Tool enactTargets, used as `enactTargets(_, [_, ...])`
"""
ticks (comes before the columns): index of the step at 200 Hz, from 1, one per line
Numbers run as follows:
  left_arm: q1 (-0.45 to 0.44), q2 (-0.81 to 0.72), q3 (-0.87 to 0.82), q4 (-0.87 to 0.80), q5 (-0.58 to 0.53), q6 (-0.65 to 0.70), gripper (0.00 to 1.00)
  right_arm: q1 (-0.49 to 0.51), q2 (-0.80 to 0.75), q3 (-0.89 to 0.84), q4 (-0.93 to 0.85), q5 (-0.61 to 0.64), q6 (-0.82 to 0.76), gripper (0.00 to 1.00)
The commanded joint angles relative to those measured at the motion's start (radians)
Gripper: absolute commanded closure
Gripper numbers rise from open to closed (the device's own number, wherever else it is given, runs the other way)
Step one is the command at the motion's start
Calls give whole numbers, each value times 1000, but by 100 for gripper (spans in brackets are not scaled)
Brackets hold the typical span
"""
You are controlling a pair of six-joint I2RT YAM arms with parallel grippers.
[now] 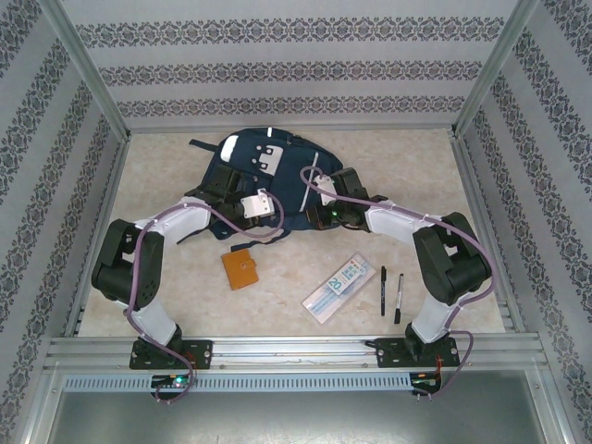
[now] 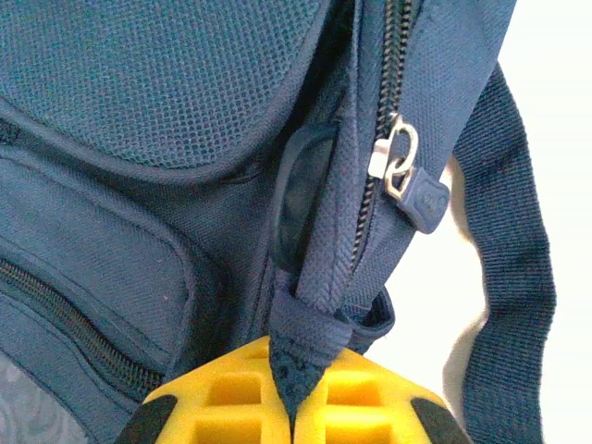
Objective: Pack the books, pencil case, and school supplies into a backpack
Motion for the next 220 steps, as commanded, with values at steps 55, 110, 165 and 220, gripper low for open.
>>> enactTargets(55, [-2, -79, 175, -396, 274, -262, 100, 89, -352, -173, -53, 190, 342, 66])
enactTargets(110, [3, -6, 277, -484, 403, -393, 100, 321, -318, -82, -66, 305, 377, 69])
enactTargets(165, [4, 25, 296, -497, 447, -423, 100, 349, -163, 54, -45, 335, 413, 61])
enactTargets(220, [4, 22, 288, -479, 477, -401, 100, 363, -57, 149, -110, 479, 445, 72])
